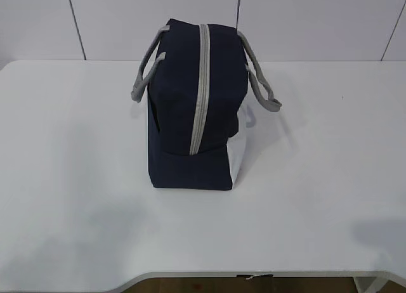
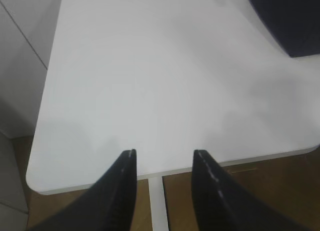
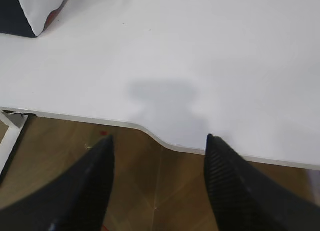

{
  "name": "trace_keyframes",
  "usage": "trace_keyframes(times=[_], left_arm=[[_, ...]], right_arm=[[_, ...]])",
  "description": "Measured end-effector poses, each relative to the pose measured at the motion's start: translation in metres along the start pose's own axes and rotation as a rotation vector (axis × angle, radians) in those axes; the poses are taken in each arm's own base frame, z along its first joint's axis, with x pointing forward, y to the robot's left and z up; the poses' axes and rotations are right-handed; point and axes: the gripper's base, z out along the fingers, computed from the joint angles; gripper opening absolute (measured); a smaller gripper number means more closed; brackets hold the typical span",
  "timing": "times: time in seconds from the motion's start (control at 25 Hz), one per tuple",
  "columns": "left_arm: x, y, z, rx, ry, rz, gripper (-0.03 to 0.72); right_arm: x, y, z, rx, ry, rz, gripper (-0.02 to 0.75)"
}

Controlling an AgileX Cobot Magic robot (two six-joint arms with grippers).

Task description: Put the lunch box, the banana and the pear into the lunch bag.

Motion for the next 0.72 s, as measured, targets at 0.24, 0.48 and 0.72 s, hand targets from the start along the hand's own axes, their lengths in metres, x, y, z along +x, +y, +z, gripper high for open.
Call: trace_keyframes(times=[0.24,0.48,0.72], left_arm=[[0.0007,-0.0008,-0.0009,-0.083,0.001,-0.047,0.261],[0.0007,-0.0011,-0.0009,-0.121,0.004,-0.068,0.246],[0.0007,-0.0012,-0.0009,-0.124,0.005,-0.070,0.245]], right_arm=[[0.0047,0.0008,-0.0063,0.007,-0.054,-0.001,0.464],[0.0051,0.0008,-0.0068,0.008,-0.059,-0.001,0.464],[0.0051,0.0008,-0.0068,0.008,-0.059,-0.001,0.464]])
